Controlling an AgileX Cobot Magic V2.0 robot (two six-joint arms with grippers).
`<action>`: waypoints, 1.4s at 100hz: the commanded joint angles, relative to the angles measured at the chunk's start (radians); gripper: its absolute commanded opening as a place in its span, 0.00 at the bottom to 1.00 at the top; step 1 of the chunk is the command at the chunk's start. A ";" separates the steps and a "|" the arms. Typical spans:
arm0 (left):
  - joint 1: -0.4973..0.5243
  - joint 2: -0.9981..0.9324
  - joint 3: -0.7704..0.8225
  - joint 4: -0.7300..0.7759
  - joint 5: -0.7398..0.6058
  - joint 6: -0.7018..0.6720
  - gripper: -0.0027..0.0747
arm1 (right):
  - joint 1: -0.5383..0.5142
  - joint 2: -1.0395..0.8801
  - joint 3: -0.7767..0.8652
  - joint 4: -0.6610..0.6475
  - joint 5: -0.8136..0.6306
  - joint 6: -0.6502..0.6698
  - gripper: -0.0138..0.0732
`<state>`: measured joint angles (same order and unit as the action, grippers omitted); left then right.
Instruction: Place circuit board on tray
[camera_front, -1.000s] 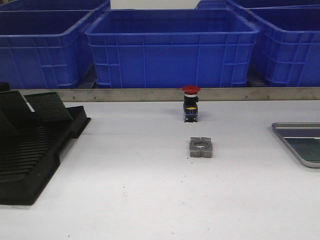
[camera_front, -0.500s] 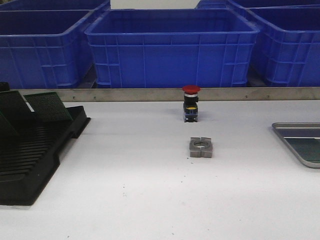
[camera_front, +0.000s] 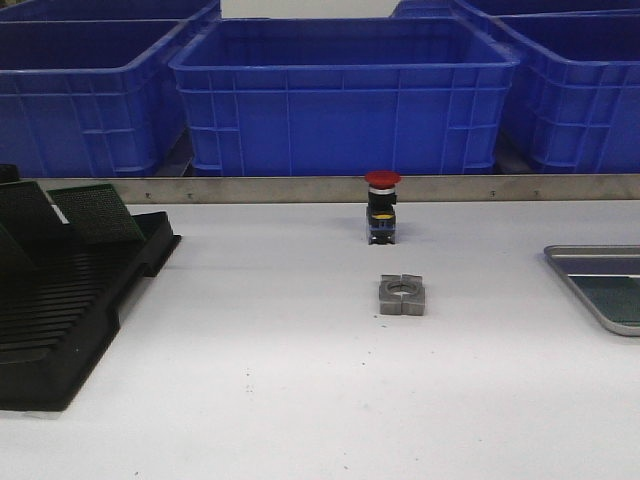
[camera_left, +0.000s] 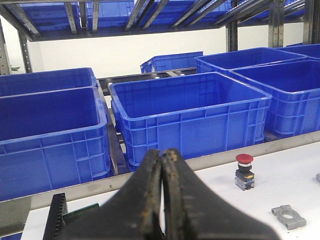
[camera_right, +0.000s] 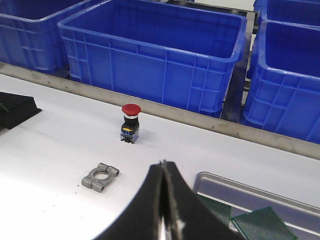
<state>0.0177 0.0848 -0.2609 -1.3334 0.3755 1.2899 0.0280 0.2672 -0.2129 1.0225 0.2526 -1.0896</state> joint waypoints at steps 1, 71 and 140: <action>-0.007 0.012 -0.025 -0.037 -0.024 -0.011 0.01 | 0.001 0.006 -0.026 0.018 -0.033 -0.009 0.09; -0.057 0.012 0.135 1.015 -0.391 -0.948 0.01 | 0.001 0.006 -0.026 0.018 -0.032 -0.009 0.09; -0.044 -0.122 0.286 1.333 -0.232 -1.320 0.01 | 0.001 0.007 -0.026 0.018 -0.029 -0.009 0.09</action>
<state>-0.0295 -0.0047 -0.0026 0.0173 0.2238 -0.0184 0.0280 0.2672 -0.2113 1.0225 0.2593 -1.0896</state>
